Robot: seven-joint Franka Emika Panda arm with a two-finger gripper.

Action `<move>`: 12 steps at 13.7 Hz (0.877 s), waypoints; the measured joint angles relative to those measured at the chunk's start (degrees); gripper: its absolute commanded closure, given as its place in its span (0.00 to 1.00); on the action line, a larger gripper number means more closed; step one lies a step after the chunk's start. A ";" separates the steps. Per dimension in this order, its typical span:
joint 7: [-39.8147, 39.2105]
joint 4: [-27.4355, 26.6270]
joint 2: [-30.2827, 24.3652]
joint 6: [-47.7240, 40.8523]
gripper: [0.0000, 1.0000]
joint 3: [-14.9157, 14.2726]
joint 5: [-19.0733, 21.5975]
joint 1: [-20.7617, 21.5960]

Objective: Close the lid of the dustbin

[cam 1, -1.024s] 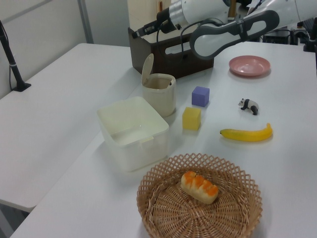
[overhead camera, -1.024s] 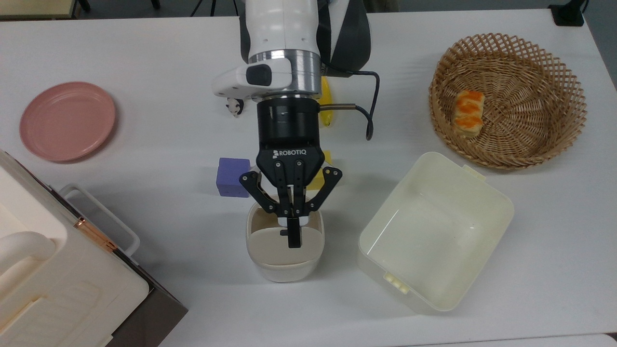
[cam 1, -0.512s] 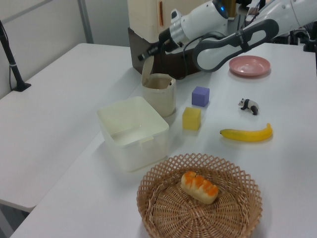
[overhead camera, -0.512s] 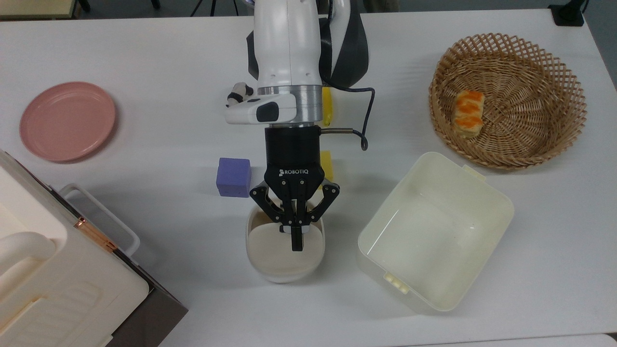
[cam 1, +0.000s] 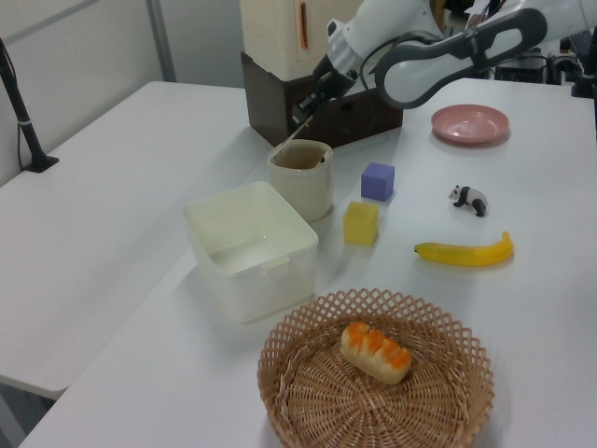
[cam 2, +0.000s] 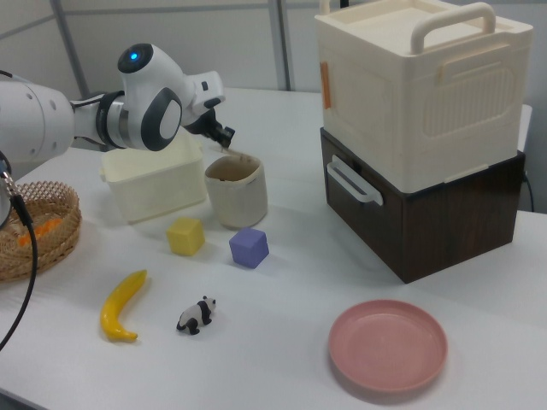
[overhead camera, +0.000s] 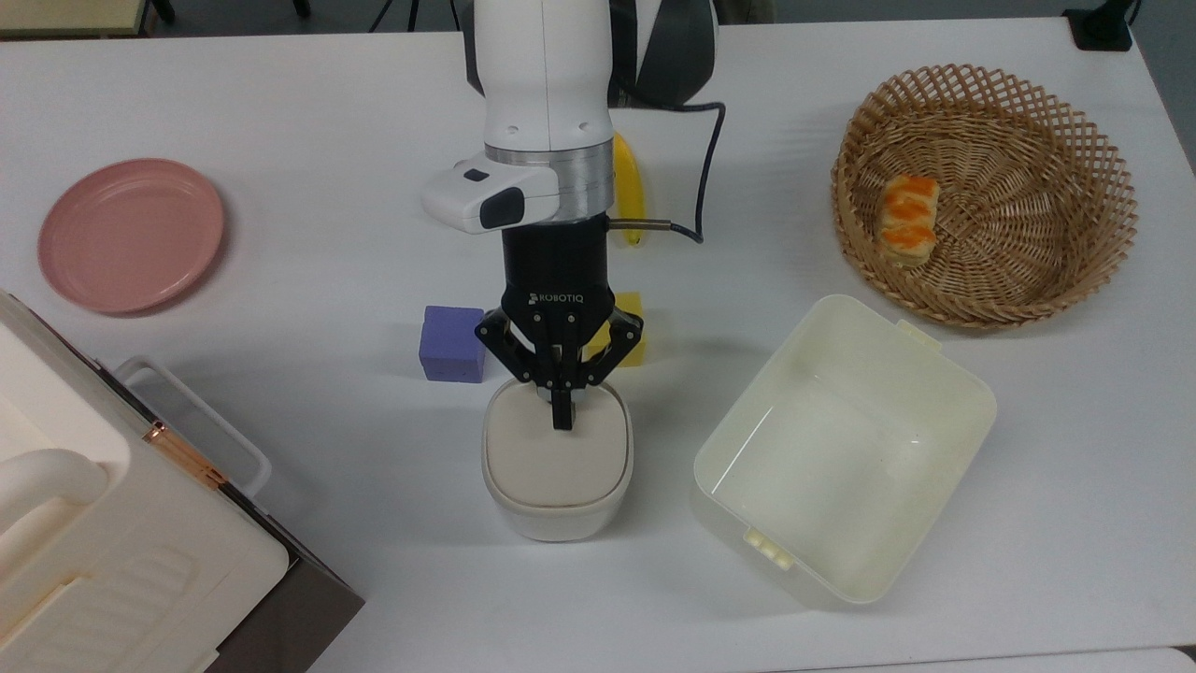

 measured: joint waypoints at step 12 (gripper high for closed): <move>0.01 -4.21 -0.60 -4.94 0.98 -0.11 0.01 1.30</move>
